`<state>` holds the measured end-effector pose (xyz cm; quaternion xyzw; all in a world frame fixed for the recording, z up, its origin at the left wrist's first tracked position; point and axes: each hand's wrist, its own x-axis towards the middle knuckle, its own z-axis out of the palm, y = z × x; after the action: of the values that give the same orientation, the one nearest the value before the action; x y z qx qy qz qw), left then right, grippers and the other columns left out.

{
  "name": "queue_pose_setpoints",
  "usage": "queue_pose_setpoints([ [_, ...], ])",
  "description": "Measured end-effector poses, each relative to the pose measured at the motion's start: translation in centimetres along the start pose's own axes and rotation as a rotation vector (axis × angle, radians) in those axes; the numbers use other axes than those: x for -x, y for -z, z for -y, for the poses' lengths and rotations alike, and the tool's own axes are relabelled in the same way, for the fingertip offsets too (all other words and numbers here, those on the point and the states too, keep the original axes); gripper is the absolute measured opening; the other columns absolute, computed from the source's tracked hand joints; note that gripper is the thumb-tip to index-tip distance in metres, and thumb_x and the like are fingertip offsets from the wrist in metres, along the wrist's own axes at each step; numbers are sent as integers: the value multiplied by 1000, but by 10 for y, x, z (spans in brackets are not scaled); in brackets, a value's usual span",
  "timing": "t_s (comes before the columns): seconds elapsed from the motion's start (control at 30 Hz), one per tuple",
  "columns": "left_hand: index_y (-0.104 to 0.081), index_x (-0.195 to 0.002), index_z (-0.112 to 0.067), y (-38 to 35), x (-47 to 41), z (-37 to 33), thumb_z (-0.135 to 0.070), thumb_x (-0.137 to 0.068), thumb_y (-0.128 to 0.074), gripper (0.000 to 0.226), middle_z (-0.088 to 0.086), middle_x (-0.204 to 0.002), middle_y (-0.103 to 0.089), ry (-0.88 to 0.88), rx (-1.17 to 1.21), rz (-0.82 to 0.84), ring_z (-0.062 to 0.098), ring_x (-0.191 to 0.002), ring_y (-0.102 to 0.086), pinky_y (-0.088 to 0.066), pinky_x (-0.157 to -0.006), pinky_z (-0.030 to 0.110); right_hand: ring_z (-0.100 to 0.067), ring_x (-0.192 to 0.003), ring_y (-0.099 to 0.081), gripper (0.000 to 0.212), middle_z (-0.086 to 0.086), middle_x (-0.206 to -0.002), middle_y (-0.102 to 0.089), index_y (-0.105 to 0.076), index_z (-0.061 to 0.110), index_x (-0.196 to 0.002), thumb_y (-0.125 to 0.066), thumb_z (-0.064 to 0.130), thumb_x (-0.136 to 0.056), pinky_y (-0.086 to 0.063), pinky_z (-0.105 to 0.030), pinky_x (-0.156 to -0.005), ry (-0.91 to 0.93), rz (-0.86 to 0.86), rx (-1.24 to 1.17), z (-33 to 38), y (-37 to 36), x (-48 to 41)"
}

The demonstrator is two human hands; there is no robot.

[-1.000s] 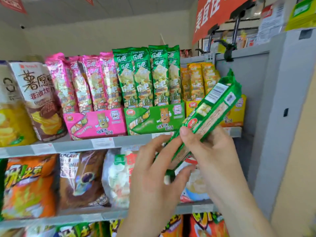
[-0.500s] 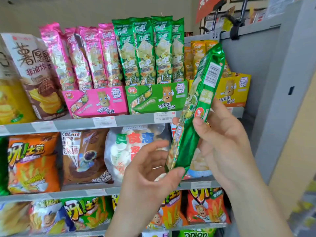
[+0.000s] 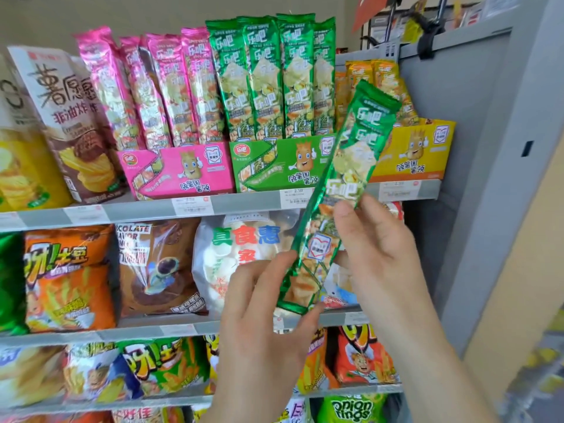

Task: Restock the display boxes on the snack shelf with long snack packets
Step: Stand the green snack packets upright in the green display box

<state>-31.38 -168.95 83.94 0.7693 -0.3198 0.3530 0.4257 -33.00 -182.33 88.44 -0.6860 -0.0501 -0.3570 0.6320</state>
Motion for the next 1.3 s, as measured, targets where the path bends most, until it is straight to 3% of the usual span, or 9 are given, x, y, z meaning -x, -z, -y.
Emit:
queue_pose_setpoints([
  [0.1, -61, -128, -20, 3, 3, -1, -40, -77, -77, 57, -3, -110, -52, -11, 76, 12, 2, -104, -51, -36, -92, 7, -28, -71, -59, 33, -20, -84, -63, -61, 15, -90, -52, 46, -94, -50, -59, -71, 1, -25, -28, -2, 1, 2],
  [0.3, -55, -133, -20, 0, 4, -6, -29, -89, -59, 45, -3, -114, -48, -70, 147, 5, -1, -110, -49, -36, -92, 7, -28, -77, -64, 26, -11, -86, -68, -68, 16, -98, -52, 37, -95, -53, -56, -73, 37, -6, -56, -5, -2, 6],
  [0.47, -56, -132, -29, -2, 4, -7, -32, -87, -63, 46, -9, -111, -55, 47, 279, 2, 10, -103, -58, -45, -87, 14, -4, -88, -66, 23, 8, -93, -73, -69, 25, -108, -51, 33, -98, -50, -24, -77, 82, 75, -32, -7, -1, 7],
  [0.6, -55, -117, -44, -2, -9, -8, -33, -81, -63, 39, -13, -99, -60, 211, 532, -13, 16, -93, -60, -50, -80, 24, 17, -120, -48, 28, 40, -122, -57, -57, 62, -116, -47, 47, -94, -36, 0, -92, 67, 152, -28, -13, -7, 15],
  [0.7, -60, -99, -36, 2, -21, -2, -38, -81, -64, 19, -9, -94, -62, 244, 602, -42, 16, -87, -59, -49, -76, 35, 33, -116, -33, 36, 61, -112, -41, -43, 82, -106, -43, 49, -93, -27, 9, -87, 48, 185, -32, -16, -14, 24],
  [0.87, -57, -77, -18, 2, -36, 1, -35, -76, -77, 26, 3, -81, -64, 276, 722, 3, 15, -70, -57, -47, -64, 32, 23, -109, -51, 29, 49, -110, -56, -49, 78, -107, -41, 53, -95, -41, 0, -85, 19, 185, -124, -24, -18, 32],
  [1.0, -56, -77, -15, 0, -48, 2, -23, -73, -78, 23, -11, -70, -63, 287, 895, -78, 0, -61, -57, -46, -57, 13, -20, -64, -66, 31, -1, -78, -71, -59, 57, -116, -42, 59, -90, -56, -37, -59, -64, 242, -160, -30, -13, 35],
  [1.13, -55, -95, -18, 3, -63, 15, -21, -66, -84, 41, -1, -75, -56, 310, 963, -202, 12, -71, -54, -47, -68, 23, 2, -66, -65, 37, 12, -81, -71, -61, 40, -121, -41, 55, -94, -48, -18, -63, -95, 345, -171, -32, -7, 36],
  [1.3, -73, -106, -19, 8, -72, 22, -32, -62, -88, 48, -1, -84, -66, 355, 1092, -114, 15, -79, -58, -49, -75, 27, 7, -67, -64, 38, 17, -83, -71, -63, 33, -122, -44, 49, -94, -44, -5, -60, -188, 458, -188, -33, 2, 32],
])
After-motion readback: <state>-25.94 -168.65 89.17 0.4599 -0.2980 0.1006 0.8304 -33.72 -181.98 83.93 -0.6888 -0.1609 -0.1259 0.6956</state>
